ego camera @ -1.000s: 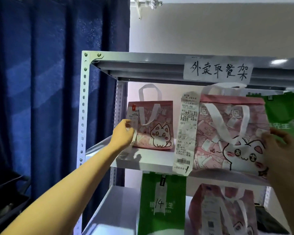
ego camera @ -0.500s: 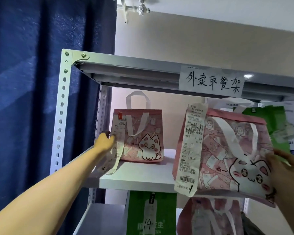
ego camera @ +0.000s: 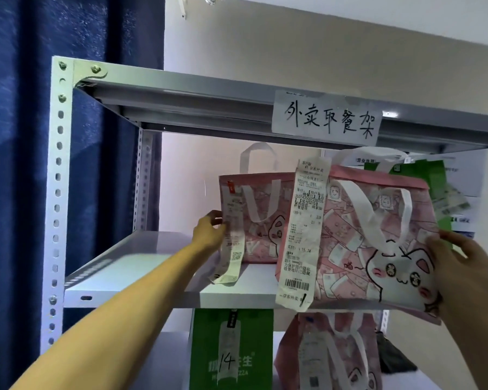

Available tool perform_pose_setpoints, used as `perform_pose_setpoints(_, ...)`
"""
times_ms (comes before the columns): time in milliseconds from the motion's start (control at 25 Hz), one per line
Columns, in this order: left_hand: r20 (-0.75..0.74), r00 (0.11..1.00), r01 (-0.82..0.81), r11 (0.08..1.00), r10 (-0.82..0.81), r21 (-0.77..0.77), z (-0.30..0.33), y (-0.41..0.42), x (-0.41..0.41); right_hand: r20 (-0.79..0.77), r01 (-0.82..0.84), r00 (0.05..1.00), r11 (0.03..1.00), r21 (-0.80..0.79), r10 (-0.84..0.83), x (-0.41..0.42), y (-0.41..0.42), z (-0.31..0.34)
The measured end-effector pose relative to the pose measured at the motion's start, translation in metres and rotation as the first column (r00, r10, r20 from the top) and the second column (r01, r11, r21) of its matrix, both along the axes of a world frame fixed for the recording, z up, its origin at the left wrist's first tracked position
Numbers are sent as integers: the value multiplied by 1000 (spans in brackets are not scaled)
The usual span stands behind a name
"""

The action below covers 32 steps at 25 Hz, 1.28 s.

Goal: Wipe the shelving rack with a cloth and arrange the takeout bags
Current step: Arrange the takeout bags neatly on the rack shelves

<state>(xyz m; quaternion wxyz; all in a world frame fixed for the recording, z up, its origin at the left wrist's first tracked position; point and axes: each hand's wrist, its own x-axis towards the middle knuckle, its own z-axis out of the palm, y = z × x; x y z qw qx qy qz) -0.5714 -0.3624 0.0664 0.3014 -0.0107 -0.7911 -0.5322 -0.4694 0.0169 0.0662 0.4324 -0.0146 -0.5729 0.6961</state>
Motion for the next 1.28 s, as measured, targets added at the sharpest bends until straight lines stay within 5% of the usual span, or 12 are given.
perform_pose_setpoints(400,52,999,8,995,-3,-103,1,34,3,-8,-68,998,998,-18,68,-4,10,0)
perform_pose_setpoints(800,-199,953,220,973,-229,-63,-28,25,164,-22,-290,957,957,22,290,-15,-81,-4)
perform_pose_setpoints(1120,-173,976,149,984,-129,102,-34,-40,220,-45,-431,901,901,45,432,-9,-191,-2)
perform_pose_setpoints(1280,-181,965,-213,971,192,-108,-35,-84,223,-9,-465,884,882,80,467,-15,-244,-1)
